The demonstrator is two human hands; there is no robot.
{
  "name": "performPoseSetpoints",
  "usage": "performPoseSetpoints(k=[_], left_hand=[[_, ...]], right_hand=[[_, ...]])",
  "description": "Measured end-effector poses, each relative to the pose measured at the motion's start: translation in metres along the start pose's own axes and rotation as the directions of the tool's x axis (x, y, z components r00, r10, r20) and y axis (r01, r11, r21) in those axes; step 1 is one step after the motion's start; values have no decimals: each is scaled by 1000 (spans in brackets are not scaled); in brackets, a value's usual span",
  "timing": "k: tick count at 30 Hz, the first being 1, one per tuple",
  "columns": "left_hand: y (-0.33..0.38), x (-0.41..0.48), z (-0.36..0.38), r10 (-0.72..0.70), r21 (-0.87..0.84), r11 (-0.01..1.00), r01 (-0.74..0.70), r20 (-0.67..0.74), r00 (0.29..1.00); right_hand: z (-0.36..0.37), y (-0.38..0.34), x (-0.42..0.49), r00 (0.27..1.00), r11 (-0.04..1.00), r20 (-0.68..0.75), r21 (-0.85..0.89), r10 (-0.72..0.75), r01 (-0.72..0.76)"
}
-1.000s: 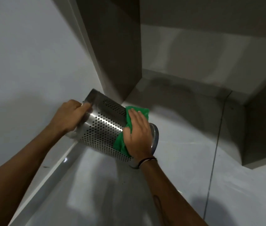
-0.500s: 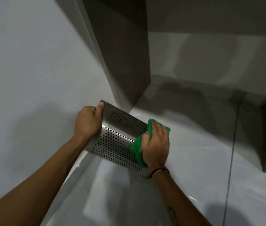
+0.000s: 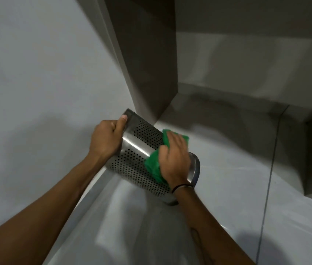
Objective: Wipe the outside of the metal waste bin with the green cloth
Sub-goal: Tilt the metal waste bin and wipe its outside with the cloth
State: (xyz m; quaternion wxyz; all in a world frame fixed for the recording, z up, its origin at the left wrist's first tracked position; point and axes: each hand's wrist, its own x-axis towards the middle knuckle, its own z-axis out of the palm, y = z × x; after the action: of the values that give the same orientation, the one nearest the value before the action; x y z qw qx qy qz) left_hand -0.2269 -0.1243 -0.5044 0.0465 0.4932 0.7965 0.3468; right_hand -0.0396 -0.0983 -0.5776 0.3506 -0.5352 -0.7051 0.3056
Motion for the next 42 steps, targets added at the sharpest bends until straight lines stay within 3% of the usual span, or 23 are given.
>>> performPoseSetpoints(k=[3, 5, 6, 8, 11, 13, 18, 25, 30, 32, 37, 42], left_hand=[[2, -1, 0, 44, 20, 999, -44, 4, 999], [2, -1, 0, 49, 16, 999, -49, 14, 999], [3, -2, -1, 44, 14, 999, -45, 22, 999], [5, -1, -1, 43, 19, 999, -44, 31, 999], [8, 1, 2, 46, 42, 998, -47, 35, 998], [12, 4, 6, 56, 64, 996, -59, 37, 998], [11, 8, 8, 15, 59, 998, -17, 20, 1000], [15, 12, 10, -25, 54, 998, 24, 30, 999], [8, 12, 7, -35, 90, 995, 36, -9, 999], [5, 11, 6, -35, 83, 996, 35, -2, 999], [12, 15, 11, -9, 111, 994, 10, -8, 1000], [24, 21, 15, -52, 88, 995, 46, 73, 996]], right_hand=[[18, -30, -4, 973, 972, -8, -34, -232, 231], [19, -25, -5, 955, 954, -11, -44, -297, 296], [15, -13, -6, 964, 964, 3, -29, -265, 265], [-2, 17, -10, 998, 997, -4, 38, -64, 64], [-19, 41, -12, 981, 978, -44, 89, 190, -186], [-12, 29, -11, 988, 987, -45, 81, 144, -140], [7, 6, -12, 991, 989, 14, 65, -135, 134], [1, 15, -5, 995, 992, -2, 74, -102, 102], [20, -3, 0, 930, 931, 46, 21, -365, 364], [18, 8, 2, 938, 939, 59, 30, -343, 341], [12, 9, 14, 995, 990, -19, 98, -103, 104], [20, -7, 14, 967, 966, -35, 44, -253, 254]])
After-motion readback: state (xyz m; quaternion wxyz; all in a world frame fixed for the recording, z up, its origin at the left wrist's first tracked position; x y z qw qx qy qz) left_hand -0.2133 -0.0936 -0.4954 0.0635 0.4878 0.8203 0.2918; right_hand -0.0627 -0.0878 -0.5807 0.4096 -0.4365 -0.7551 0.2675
